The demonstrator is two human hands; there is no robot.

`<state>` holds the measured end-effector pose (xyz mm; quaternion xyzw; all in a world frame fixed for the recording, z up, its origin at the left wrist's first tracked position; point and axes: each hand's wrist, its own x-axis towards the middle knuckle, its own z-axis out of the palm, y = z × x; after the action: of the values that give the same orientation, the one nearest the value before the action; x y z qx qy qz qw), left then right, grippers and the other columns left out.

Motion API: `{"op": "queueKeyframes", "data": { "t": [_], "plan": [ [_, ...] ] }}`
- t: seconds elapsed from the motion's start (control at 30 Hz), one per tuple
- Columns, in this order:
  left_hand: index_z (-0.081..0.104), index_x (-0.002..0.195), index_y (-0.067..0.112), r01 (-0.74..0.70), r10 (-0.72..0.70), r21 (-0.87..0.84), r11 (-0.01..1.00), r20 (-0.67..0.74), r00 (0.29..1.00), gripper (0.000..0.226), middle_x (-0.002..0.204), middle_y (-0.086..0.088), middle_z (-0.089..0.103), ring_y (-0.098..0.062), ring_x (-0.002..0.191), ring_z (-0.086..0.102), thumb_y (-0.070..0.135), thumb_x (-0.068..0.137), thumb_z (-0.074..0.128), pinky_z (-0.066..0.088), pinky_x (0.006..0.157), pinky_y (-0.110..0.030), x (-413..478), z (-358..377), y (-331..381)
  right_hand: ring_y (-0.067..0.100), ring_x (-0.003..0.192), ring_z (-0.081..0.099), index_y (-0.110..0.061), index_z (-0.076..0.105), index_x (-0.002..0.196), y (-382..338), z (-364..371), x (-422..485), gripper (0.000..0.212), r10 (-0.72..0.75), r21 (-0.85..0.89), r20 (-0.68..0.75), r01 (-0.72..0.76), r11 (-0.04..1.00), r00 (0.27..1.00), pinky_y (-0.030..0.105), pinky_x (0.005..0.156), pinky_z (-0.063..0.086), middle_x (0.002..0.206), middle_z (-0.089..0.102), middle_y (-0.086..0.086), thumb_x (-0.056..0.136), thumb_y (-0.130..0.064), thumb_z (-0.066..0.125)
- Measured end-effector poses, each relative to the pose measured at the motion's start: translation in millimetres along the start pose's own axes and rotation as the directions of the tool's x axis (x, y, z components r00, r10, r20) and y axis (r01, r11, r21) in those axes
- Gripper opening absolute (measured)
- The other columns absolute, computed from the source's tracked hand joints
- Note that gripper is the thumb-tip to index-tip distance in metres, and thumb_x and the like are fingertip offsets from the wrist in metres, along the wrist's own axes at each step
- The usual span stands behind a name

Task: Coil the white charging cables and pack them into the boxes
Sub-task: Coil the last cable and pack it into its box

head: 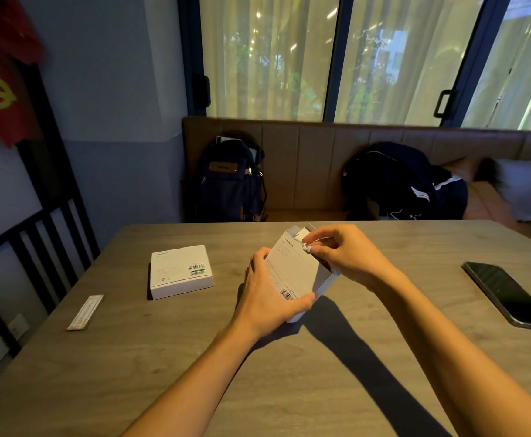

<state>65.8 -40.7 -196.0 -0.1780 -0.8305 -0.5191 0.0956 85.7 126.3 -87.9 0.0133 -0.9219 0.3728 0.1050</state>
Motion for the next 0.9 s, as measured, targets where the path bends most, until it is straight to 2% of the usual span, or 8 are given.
{"op": "queueKeyframes", "data": {
  "t": [0.1,0.17,0.3,0.37,0.57,0.67,0.77,0.9],
  "plan": [
    [0.026,0.132,0.038,0.007,-0.007,0.002,1.000,-0.004,1.000,0.105,0.127,0.013,0.043,-0.011,0.119,0.050,0.066,0.050,0.087,0.059,0.090,-0.042,0,1,0,0.011,0.097,0.065,-0.016,0.072,0.108,-5,4,0,0.015,-0.030,-0.118,0.023,0.032,0.993,0.999,0.019,0.073,0.053,0.118,0.071,0.003,0.097,-0.011,0.062],
    [0.026,0.132,0.037,0.012,-0.012,-0.011,1.000,-0.010,1.000,0.106,0.128,0.011,0.043,-0.012,0.118,0.051,0.063,0.050,0.088,0.060,0.088,-0.042,0,0,-3,0.011,0.098,0.064,-0.013,0.072,0.114,-13,1,1,0.023,-0.034,-0.228,0.094,0.055,0.972,0.995,0.022,0.079,0.054,0.120,0.071,0.004,0.097,-0.004,0.059],
    [0.024,0.133,0.037,0.035,-0.035,-0.016,0.999,-0.026,0.999,0.110,0.127,0.010,0.043,-0.013,0.116,0.053,0.064,0.049,0.089,0.061,0.086,-0.040,0,-1,-3,0.018,0.115,0.062,-0.012,0.067,0.125,-20,-6,-2,0.034,-0.028,-0.278,0.244,0.098,0.955,0.969,0.032,0.095,0.054,0.127,0.066,0.002,0.098,0.003,0.054],
    [0.020,0.133,0.039,0.047,-0.047,0.007,0.999,-0.026,0.999,0.110,0.130,0.010,0.041,-0.014,0.118,0.051,0.066,0.050,0.088,0.059,0.089,-0.040,-1,-1,0,0.019,0.115,0.064,-0.012,0.068,0.125,-15,-3,-3,0.032,-0.037,-0.305,0.215,0.103,0.947,0.976,0.034,0.095,0.056,0.128,0.067,0.002,0.097,0.000,0.058],
    [0.015,0.137,0.040,0.029,-0.033,0.083,0.996,0.050,0.998,0.111,0.139,0.007,0.034,-0.013,0.126,0.040,0.066,0.053,0.083,0.053,0.100,-0.044,0,-1,5,0.006,0.075,0.063,-0.012,0.078,0.102,16,4,-7,0.013,-0.014,-0.302,-0.049,-0.001,0.953,0.999,0.021,0.081,0.056,0.100,0.075,0.002,0.092,-0.013,0.070],
    [0.015,0.140,0.040,0.014,-0.014,0.143,0.990,0.003,1.000,0.111,0.140,0.007,0.033,-0.014,0.126,0.039,0.070,0.054,0.079,0.050,0.101,-0.045,-2,1,9,0.008,0.089,0.062,-0.014,0.076,0.113,10,4,-8,0.024,-0.037,-0.355,0.043,0.050,0.934,0.998,0.019,0.080,0.051,0.113,0.074,0.003,0.096,-0.004,0.062],
    [0.012,0.143,0.037,0.035,-0.016,0.216,0.976,-0.090,0.996,0.114,0.142,0.004,0.031,-0.018,0.127,0.041,0.073,0.057,0.078,0.050,0.101,-0.044,-2,0,11,0.014,0.109,0.060,-0.015,0.068,0.127,0,2,-9,0.036,-0.041,-0.322,0.147,0.087,0.943,0.988,0.026,0.089,0.050,0.130,0.067,0.002,0.099,-0.001,0.050],
    [-0.003,0.149,0.042,0.055,-0.039,0.212,0.976,-0.081,0.996,0.125,0.147,0.004,0.024,-0.021,0.128,0.041,0.070,0.061,0.081,0.051,0.098,-0.044,-1,0,16,0.015,0.108,0.061,-0.019,0.065,0.128,-3,15,-16,0.031,-0.115,-0.368,0.055,0.127,0.921,0.992,0.031,0.093,0.052,0.125,0.067,0.001,0.098,-0.021,0.059]
  ]
}}
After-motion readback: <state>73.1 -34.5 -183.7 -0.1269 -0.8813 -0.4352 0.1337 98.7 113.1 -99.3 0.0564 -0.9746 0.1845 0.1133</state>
